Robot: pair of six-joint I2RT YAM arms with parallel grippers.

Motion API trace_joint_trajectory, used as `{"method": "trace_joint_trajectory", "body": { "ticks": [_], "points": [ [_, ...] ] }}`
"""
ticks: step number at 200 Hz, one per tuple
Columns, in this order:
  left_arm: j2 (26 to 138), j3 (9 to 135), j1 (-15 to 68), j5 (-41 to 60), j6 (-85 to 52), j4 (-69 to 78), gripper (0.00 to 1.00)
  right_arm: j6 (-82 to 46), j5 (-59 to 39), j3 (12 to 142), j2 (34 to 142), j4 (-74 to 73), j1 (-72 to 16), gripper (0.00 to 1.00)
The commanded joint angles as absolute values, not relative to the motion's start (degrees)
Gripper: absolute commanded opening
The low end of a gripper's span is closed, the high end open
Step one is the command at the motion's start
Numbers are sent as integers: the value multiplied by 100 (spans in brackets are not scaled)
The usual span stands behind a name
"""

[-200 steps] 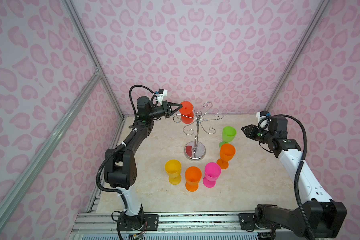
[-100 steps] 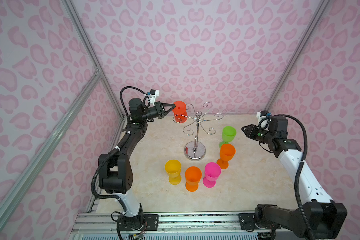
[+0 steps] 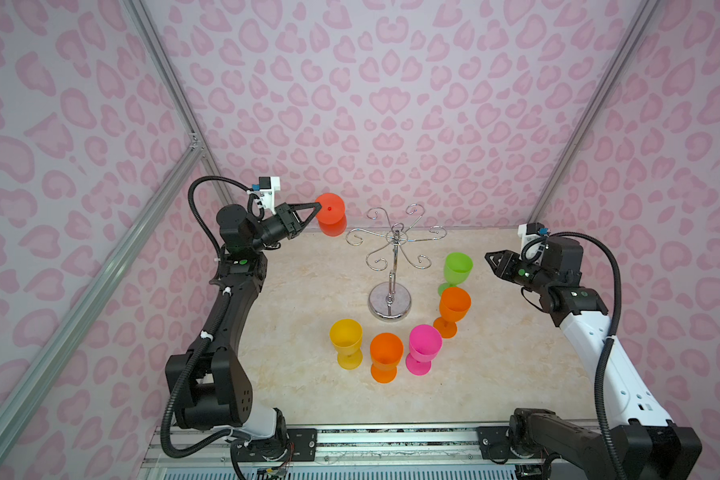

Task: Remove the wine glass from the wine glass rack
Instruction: 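Lift the red glass off its hook toward the robot with the left gripper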

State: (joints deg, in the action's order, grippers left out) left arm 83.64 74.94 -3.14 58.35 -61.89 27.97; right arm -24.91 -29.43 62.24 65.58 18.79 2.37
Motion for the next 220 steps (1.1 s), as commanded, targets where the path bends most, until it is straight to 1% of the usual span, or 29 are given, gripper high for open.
{"method": "trace_joint_trajectory", "body": {
  "ticks": [1, 36, 72, 103, 124, 167, 189, 220],
  "points": [
    [7925, 7505, -321, 5521, -6085, 2934, 2, -2708, -3008, 6139, 6414, 1228, 237, 38],
    [7337, 7584, -226, 5367, -6269, 3000, 2, -3164, -3387, 5939, 6237, 531, 230, 52],
    [6964, 7673, 57, 5247, -6413, 3072, 2, -3699, -3745, 5759, 6188, -312, 196, 59],
    [6943, 7885, 510, 5230, -6499, 3218, 2, -4014, -3917, 5577, 6115, -1084, 83, 59],
    [7004, 7877, 787, 5188, -6573, 3428, 2, -4100, -3841, 5421, 6008, -1614, 5, 59],
    [7291, 7906, 1494, 5168, -6943, 4160, 2, -4487, -3881, 5190, 5916, -2648, -69, 58],
    [7535, 7927, 1830, 5108, -7254, 4652, 2, -4979, -4077, 5148, 6127, -3314, -145, 58],
    [8059, 7975, 2146, 5047, -8340, 5884, 2, -6084, -4368, 4977, 6617, -5080, -287, 58]
  ]
}}
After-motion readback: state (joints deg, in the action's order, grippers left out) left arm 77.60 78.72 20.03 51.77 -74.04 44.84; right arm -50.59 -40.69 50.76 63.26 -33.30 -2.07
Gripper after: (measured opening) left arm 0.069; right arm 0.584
